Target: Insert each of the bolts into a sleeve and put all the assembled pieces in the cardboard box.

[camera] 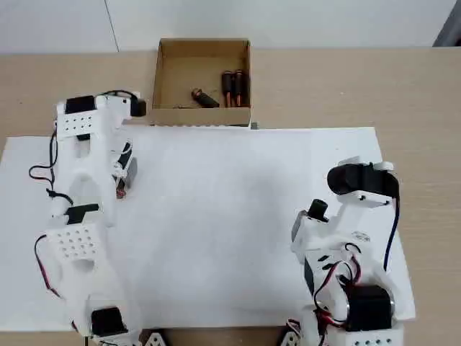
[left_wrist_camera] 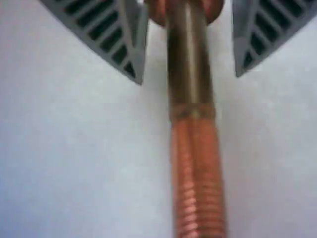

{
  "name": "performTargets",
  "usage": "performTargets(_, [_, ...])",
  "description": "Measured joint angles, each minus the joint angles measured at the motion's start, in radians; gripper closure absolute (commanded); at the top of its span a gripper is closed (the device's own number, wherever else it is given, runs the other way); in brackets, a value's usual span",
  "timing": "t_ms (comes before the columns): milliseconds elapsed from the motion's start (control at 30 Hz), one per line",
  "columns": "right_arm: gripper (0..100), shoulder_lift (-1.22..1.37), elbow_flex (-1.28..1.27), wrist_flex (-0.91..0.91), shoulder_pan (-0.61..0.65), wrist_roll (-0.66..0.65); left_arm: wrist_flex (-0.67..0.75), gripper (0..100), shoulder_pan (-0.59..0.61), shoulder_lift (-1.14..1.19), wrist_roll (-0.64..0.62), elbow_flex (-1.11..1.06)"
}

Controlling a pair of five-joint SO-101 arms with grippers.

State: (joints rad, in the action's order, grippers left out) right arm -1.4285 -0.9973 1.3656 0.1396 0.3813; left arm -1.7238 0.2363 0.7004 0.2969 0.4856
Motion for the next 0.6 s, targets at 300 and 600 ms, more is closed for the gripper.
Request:
performTargets(300, [99.5,0.000,0.000,-0.006,-0.002,0.000,-0.006,99,-0.015,0.014,-0.002,0.009])
performTargets(600, [99.5,0.000,0.000,-0.006,0.000,0.000,-0.005,99,-0.038,-0.005,-0.055,0.009])
